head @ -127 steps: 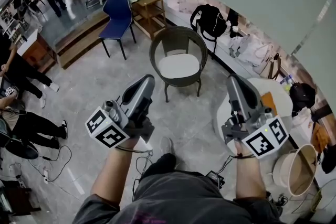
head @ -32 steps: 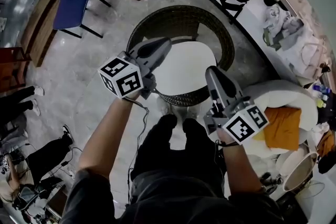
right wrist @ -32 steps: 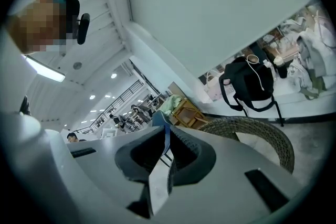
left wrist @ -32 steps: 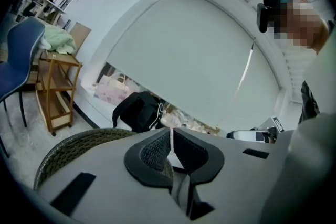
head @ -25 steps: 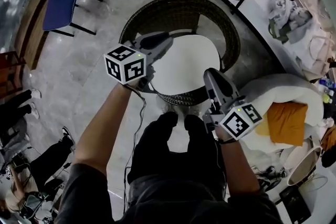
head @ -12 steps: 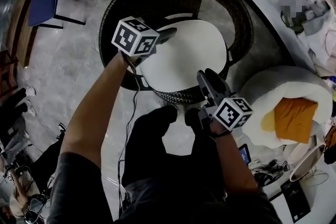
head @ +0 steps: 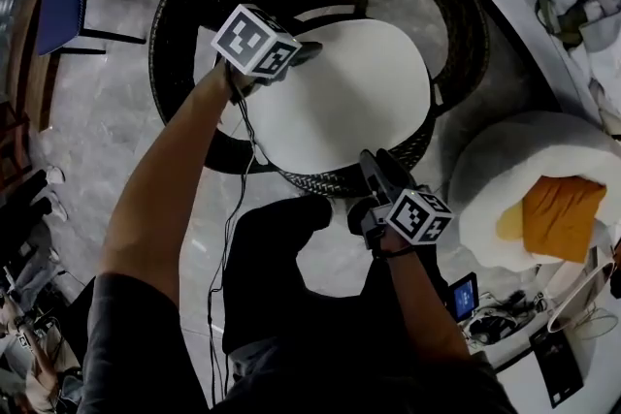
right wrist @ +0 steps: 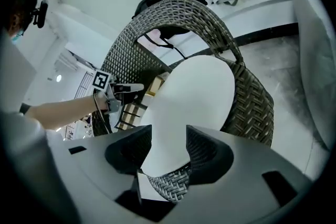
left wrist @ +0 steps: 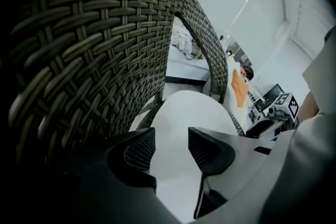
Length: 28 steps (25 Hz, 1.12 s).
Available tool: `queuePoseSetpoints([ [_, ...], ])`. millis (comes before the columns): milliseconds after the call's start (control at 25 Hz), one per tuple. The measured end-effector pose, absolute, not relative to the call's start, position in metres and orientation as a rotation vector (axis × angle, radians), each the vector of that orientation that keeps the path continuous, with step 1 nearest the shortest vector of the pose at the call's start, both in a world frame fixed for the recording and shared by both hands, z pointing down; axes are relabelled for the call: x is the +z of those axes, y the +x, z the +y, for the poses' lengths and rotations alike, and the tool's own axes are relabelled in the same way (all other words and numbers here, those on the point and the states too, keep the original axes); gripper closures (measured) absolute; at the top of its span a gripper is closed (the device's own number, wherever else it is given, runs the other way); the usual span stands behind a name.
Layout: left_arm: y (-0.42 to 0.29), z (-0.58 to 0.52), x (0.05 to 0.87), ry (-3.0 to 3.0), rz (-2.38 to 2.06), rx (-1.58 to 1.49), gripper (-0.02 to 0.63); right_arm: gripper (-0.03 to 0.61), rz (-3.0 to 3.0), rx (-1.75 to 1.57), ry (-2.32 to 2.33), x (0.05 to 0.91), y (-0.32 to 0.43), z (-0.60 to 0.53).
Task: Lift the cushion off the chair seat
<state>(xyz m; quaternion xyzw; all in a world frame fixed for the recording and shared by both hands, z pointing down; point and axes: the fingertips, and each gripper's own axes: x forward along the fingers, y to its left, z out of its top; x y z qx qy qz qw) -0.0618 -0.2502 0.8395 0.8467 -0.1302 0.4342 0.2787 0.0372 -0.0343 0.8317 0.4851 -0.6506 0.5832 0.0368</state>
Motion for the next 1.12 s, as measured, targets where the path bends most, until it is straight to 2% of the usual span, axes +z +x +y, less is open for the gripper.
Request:
queuePoseSetpoints([
  [440,-0.053,-0.242,0.902,2.178,-0.266,1.485,0.411,0.414,-1.765,1.879,1.519,0.887,0.034,0.003],
  [720,-0.058,-0.24,0.92,2.147,-0.294,1.503,0.411,0.415,-1.697,1.88,1.59,0.896,0.034,0.004],
  [840,-0.057,-0.239,0.922,2.152,-0.287,1.477,0.419,0.443,-1.75,1.907,1.598,0.893,0.034,-0.001],
  [880,-0.056,-0.24,0.922,2.155,-0.288,1.472,0.42,0.476,-1.77,1.925,1.599,0.892,0.033,-0.004],
  [1120,-0.059,-0.242,0.926,2.144,-0.32,1.45,0.466,0.5,-1.781,2.057,1.587,0.898,0.025,-0.014],
])
